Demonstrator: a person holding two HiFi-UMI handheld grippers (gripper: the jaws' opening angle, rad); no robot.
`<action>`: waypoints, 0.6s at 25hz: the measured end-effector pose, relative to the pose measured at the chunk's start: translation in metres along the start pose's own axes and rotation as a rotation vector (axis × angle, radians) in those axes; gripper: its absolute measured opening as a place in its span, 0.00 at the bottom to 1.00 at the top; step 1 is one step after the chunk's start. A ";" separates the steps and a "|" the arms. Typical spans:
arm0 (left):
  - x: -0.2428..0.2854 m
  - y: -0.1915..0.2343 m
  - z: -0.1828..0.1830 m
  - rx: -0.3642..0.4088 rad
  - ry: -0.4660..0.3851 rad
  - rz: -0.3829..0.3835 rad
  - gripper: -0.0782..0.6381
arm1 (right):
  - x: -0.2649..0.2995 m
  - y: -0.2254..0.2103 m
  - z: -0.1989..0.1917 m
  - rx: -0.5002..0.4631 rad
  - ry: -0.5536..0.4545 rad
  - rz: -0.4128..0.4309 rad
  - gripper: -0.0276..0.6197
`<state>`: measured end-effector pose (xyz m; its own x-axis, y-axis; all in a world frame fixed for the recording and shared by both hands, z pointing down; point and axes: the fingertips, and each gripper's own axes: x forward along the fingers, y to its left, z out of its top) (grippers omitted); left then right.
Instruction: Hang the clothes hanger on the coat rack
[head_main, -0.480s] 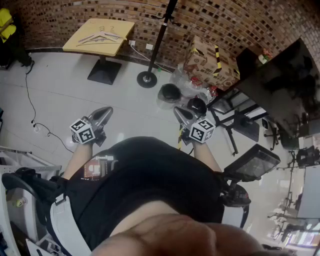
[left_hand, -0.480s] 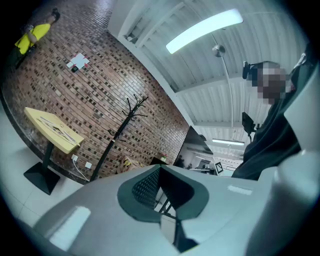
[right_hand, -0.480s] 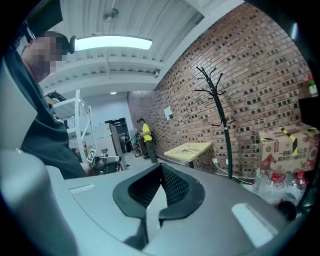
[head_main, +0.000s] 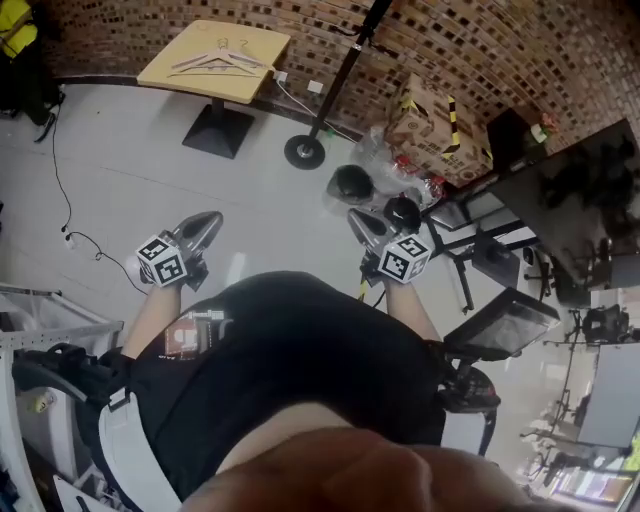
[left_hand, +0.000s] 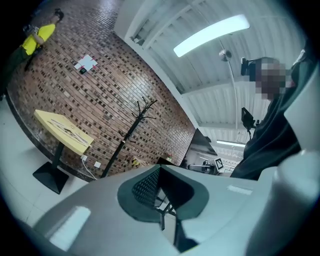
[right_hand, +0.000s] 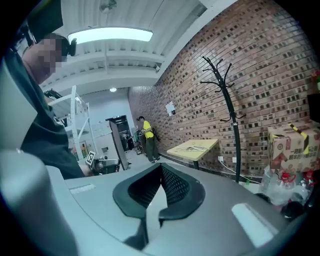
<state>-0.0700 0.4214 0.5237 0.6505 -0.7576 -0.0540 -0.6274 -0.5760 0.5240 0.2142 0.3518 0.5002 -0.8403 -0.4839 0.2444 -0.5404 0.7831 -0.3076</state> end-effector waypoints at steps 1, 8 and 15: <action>0.001 0.004 0.000 -0.005 -0.002 0.006 0.11 | 0.004 -0.002 0.000 0.002 0.006 0.003 0.06; 0.038 0.025 -0.012 0.006 -0.001 0.037 0.11 | 0.029 -0.055 -0.002 0.023 0.016 0.055 0.06; 0.114 0.049 0.022 0.043 -0.042 0.158 0.11 | 0.079 -0.144 0.033 0.019 0.027 0.201 0.06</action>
<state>-0.0363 0.3004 0.5245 0.5244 -0.8514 -0.0102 -0.7387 -0.4608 0.4918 0.2241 0.1879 0.5331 -0.9300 -0.3078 0.2008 -0.3630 0.8550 -0.3703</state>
